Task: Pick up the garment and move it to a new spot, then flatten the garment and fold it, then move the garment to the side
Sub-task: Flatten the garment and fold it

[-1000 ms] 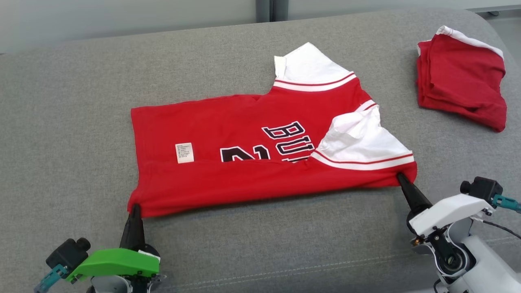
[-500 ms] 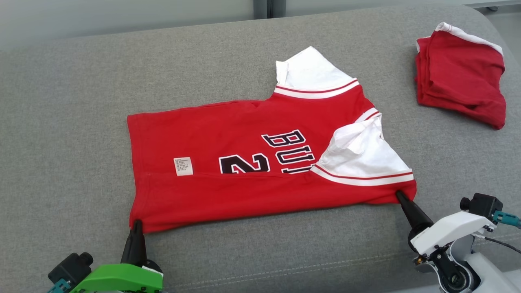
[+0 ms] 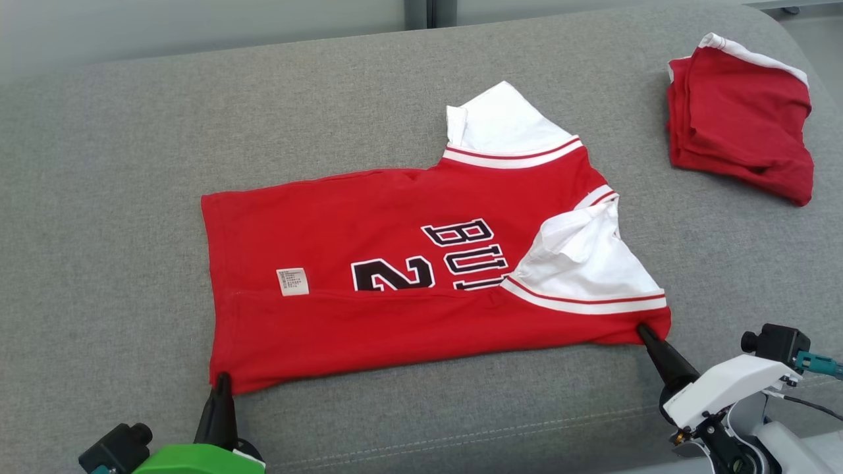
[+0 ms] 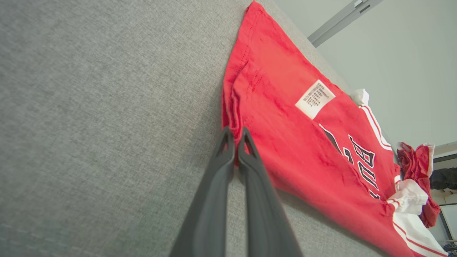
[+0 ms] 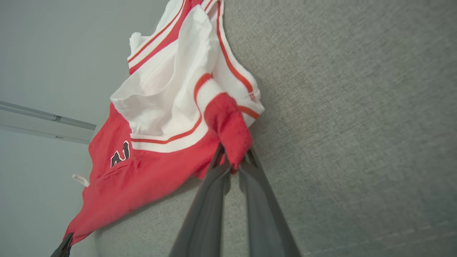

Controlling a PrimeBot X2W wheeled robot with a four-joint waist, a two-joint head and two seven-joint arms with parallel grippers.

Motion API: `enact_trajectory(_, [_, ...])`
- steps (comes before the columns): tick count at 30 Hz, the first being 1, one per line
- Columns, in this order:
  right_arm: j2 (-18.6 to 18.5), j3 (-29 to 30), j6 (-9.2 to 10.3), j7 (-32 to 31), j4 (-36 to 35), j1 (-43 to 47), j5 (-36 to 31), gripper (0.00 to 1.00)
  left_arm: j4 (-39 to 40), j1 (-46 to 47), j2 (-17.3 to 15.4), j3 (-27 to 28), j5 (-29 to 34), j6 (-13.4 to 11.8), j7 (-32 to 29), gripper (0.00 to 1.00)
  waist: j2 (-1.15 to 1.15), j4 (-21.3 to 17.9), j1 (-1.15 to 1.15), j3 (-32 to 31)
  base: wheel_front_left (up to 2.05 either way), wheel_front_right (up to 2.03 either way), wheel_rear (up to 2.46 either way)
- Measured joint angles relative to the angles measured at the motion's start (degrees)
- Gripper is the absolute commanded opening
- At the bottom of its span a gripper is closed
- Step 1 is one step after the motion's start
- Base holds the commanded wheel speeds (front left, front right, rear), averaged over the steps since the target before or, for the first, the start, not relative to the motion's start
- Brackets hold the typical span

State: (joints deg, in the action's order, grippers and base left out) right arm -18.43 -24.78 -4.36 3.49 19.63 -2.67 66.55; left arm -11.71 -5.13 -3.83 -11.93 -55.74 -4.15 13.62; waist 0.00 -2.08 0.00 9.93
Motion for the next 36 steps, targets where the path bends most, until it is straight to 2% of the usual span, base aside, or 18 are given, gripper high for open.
enact_trajectory(1, [-0.1,0.0,0.03,0.0,-0.3,0.0,-0.1,0.03,0.1,0.0,-0.2,-0.2,0.1,-0.1,-0.1,0.0,0.0,0.0,0.0,0.0,0.0,0.0,0.0])
enact_trajectory(2, [-0.1,0.0,0.36,0.0,-0.5,0.0,-0.1,0.3,0.1,0.0,-0.3,-0.5,0.1,-0.4,-0.3,0.07,0.0,0.0,0.0,0.0,0.0,0.0,0.0])
enact_trajectory(3, [-0.2,0.0,0.46,0.0,-0.7,0.0,-0.3,0.45,0.1,0.0,-0.5,-0.8,0.6,-0.6,-0.5,0.24,0.0,-0.1,0.0,0.0,0.0,0.0,0.0])
enact_trajectory(4, [-0.2,0.0,0.73,0.0,-0.8,0.0,-0.5,0.75,0.2,0.0,-0.8,-1.1,1.2,-0.7,-0.6,0.47,0.0,-0.1,0.0,0.0,0.0,0.0,0.0])
enact_trajectory(5, [-0.4,0.0,0.98,0.0,-0.8,0.0,-0.6,0.94,0.2,0.0,-1.0,-1.2,1.7,-0.7,-0.8,0.65,0.0,-0.1,0.0,0.0,0.0,0.0,0.0])
enact_trajectory(6, [-0.7,-0.1,1.23,0.0,-0.8,0.0,-1.0,1.0,0.1,0.0,-1.1,-1.3,2.1,-0.9,-1.1,0.96,0.0,-0.1,0.0,-0.1,0.0,0.0,0.0])
enact_trajectory(7, [-1.0,-0.1,1.48,0.0,-0.8,0.0,-1.4,1.0,0.1,-0.1,-1.3,-1.4,2.4,-1.1,-1.3,1.0,0.0,-0.2,0.0,-0.1,0.0,0.0,0.0])
enact_trajectory(14, [-3.3,0.0,3.5,0.3,-0.5,2.0,-3.2,1.0,-0.1,-0.9,-3.5,-1.4,5.0,-1.7,-1.5,1.0,0.0,-0.3,0.0,-0.4,0.0,0.0,0.0])
enact_trajectory(19, [-6.8,0.4,3.55,0.6,-2.3,0.9,-6.1,1.0,1.4,-1.0,-6.1,-0.7,8.9,-2.0,-1.1,1.0,0.0,-0.3,0.0,-0.7,0.0,0.0,0.0])
enact_trajectory(24, [-11.4,0.3,3.92,0.1,-5.4,-5.9,-10.8,1.0,4.3,1.2,-8.3,-1.7,14.9,-2.5,-0.9,1.0,0.0,-0.2,0.0,-0.8,0.0,0.0,0.0])
enact_trajectory(31, [-15.9,-0.9,3.7,-5.3,-6.9,-18.0,-14.9,1.0,7.8,9.0,-7.6,-7.1,19.4,-2.5,-1.2,1.0,0.0,1.1,0.0,0.6,0.0,0.0,0.0])
enact_trajectory(36, [-16.4,-2.6,3.1,-10.4,-6.5,-26.9,-16.6,1.0,9.9,12.7,-5.8,-9.5,20.8,-2.5,-2.6,1.0,0.0,2.5,0.0,2.8,0.0,0.0,0.0])
